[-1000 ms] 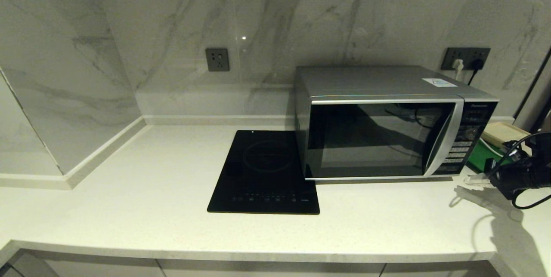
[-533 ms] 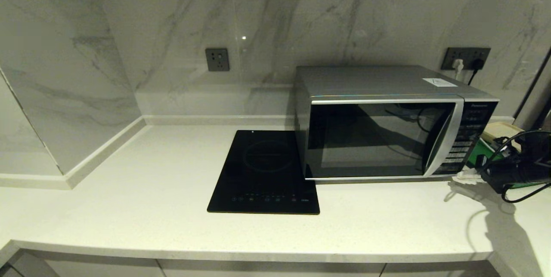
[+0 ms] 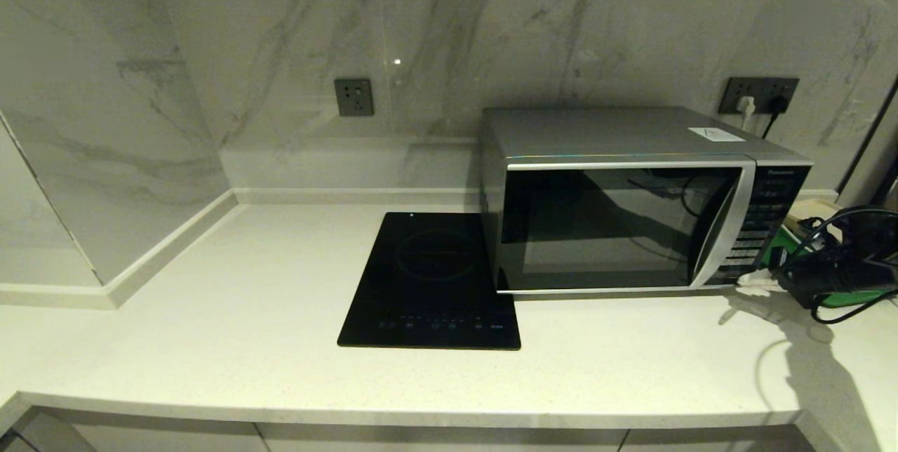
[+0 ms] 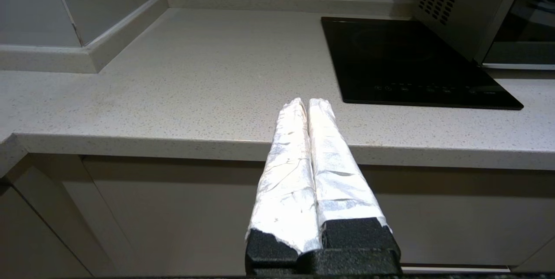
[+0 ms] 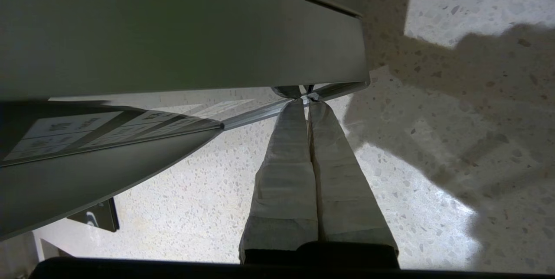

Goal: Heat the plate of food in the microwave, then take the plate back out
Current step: Open the microwave oven

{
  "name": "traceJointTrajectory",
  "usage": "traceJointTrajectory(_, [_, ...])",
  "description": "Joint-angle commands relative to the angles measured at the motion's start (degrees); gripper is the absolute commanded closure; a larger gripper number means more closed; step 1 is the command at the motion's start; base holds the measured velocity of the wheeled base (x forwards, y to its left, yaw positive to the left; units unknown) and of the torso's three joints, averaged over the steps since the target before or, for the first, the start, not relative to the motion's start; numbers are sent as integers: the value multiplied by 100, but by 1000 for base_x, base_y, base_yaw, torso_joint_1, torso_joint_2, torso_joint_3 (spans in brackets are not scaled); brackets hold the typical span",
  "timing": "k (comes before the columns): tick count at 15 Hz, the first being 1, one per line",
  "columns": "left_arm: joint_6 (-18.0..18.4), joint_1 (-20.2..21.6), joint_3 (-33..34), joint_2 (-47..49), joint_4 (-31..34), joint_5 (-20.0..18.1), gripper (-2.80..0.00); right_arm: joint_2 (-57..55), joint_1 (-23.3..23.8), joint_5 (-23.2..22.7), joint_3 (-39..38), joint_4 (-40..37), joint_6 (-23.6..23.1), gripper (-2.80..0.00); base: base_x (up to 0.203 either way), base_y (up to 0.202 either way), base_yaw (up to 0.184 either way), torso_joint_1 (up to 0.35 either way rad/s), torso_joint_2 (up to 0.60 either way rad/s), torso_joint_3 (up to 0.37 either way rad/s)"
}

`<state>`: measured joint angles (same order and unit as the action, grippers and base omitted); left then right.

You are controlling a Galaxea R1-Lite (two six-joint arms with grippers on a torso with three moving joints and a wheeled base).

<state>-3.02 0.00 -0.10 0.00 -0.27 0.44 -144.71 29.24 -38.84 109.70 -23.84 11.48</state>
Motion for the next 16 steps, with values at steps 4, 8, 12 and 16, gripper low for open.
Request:
traceJointTrajectory(4, [-5,0,1,0,0,0,0,31,-85,-27,31,-6,12,0,0,0,0,0,0,0])
traceJointTrajectory(8, [-5,0,1,0,0,0,0,22,-85,-27,257,-41,126,0,0,0,0,0,0,0])
traceJointTrajectory(12, [-5,0,1,0,-8,0,0,0,-91,-27,302,-41,135,0,0,0,0,0,0,0])
traceJointTrajectory(16, [-5,0,-5,0,-6,0,0,35,-77,-20,235,-107,125,0,0,0,0,0,0,0])
